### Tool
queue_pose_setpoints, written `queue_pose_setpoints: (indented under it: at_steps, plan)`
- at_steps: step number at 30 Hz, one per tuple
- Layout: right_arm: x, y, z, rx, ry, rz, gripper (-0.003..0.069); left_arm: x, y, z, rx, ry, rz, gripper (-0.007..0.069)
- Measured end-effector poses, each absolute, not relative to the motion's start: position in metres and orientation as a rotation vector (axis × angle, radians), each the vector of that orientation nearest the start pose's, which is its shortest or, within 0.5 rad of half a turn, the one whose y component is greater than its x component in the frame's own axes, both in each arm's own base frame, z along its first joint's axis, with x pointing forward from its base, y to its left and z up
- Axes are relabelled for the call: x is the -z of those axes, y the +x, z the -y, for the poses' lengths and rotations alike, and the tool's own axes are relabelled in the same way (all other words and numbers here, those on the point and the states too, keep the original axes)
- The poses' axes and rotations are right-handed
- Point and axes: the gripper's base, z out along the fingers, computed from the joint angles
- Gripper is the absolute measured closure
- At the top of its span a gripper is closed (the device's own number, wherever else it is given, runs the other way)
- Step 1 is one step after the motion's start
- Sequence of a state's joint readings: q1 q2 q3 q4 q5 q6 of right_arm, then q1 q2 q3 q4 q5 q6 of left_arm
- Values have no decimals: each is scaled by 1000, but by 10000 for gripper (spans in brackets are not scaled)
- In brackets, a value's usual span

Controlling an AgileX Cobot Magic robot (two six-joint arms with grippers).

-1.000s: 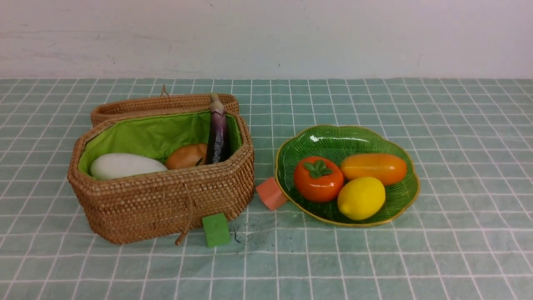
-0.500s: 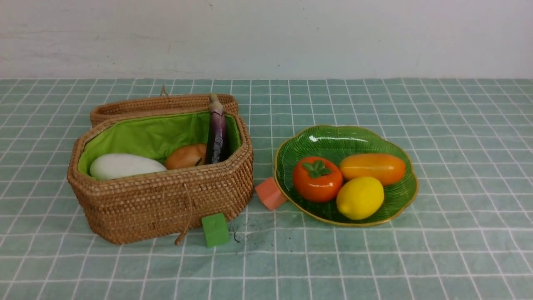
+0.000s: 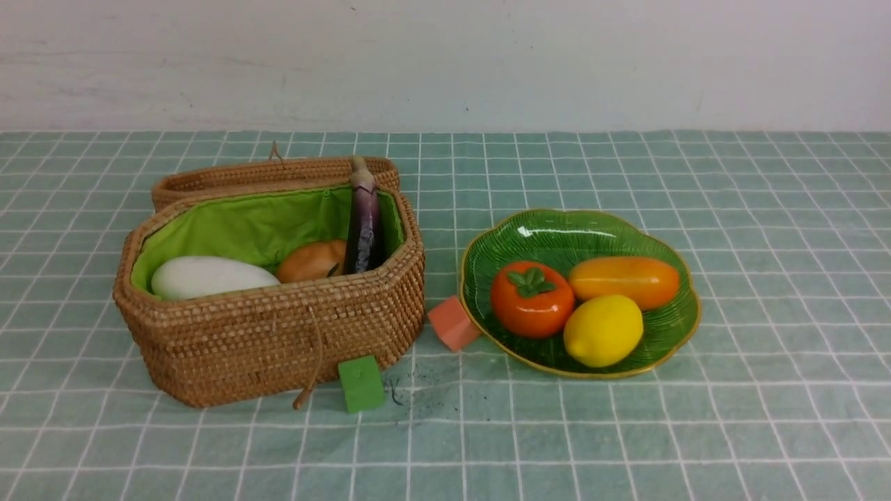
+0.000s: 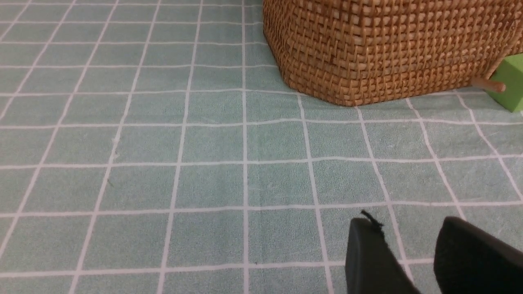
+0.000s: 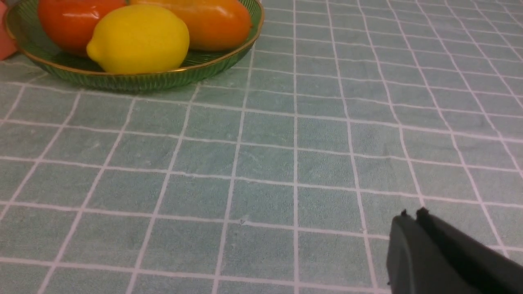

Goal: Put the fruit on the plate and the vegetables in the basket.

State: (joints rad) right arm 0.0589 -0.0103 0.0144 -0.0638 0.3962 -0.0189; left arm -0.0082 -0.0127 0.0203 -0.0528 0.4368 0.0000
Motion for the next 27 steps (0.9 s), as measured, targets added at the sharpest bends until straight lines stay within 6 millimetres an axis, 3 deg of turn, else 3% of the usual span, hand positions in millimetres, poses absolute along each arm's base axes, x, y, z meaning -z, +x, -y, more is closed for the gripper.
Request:
queue_pose_setpoints:
  at_steps: [27]
  plan:
    - [-174,52,-1,34,-109,-1878,625,-168,51,2,59,-23,-1925,386]
